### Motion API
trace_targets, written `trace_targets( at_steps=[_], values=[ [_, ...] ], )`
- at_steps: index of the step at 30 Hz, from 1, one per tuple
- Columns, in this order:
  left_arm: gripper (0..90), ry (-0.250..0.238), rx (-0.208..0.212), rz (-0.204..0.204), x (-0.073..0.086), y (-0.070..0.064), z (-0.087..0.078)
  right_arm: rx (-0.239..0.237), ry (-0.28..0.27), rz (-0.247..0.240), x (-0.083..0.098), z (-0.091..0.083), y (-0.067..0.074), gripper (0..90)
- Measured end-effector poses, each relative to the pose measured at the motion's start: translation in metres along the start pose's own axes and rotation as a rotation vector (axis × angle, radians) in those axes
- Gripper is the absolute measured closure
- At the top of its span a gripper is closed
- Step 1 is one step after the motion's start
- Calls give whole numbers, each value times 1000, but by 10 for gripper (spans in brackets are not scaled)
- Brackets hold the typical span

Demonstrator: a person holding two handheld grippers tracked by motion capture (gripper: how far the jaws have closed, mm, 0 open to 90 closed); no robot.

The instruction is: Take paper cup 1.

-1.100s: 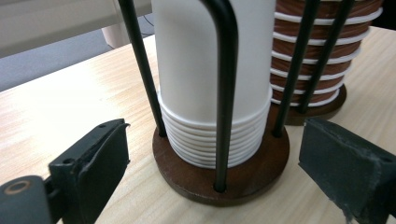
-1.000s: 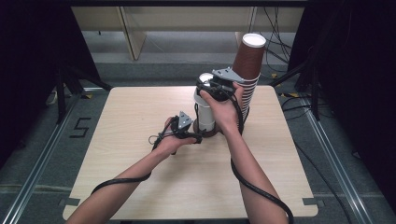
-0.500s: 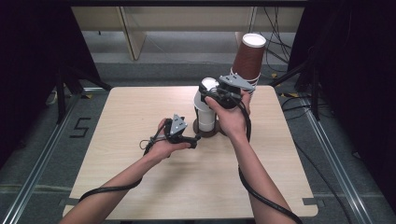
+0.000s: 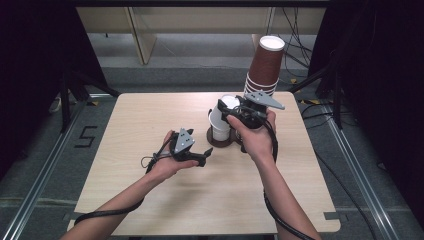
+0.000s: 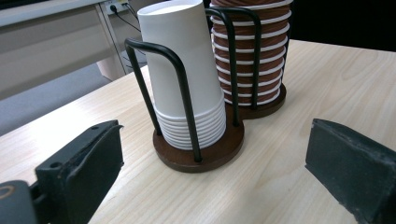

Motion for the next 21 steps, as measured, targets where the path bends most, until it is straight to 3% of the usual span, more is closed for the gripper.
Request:
trace_targets(
  at_steps=[3, 5, 9, 12, 15, 17, 19, 21],
  values=[
    [33, -8, -10, 28, 0, -1, -7, -4, 21, 40, 6, -6, -1, 363],
    [32, -7, -11, 33, 0, -3, -11, -11, 19, 37, 10, -8, -5, 363],
    [31, -5, -14, 64, 1, -7, -19, -22, 37, 94, 18, -15, -12, 363],
    [30, -15, -10, 65, 3, -12, -24, -19, 40, 103, 22, -17, -15, 363],
    [15, -17, -9, 66, 4, -16, -27, -21, 50, 149, 27, -19, -20, 363],
    [9, -26, 4, 67, 6, -18, -27, -19, 53, 146, 27, -20, -22, 364],
    [0, -33, 6, 55, 5, -20, -27, -35, 43, 192, 29, -22, -25, 363],
    [0, -47, 6, 52, 4, -21, -27, -30, 45, 194, 30, -22, -27, 363]
  ],
)
Point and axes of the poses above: each handheld gripper's, and its own axes: z roughly forward along the jaws, x roughly out of its underside, y roughly to its left, the point moved 1 cm from there along z, roughly forward along the jaws, and after that the axes turned 12 degrees about z, right-handed, at the moved point
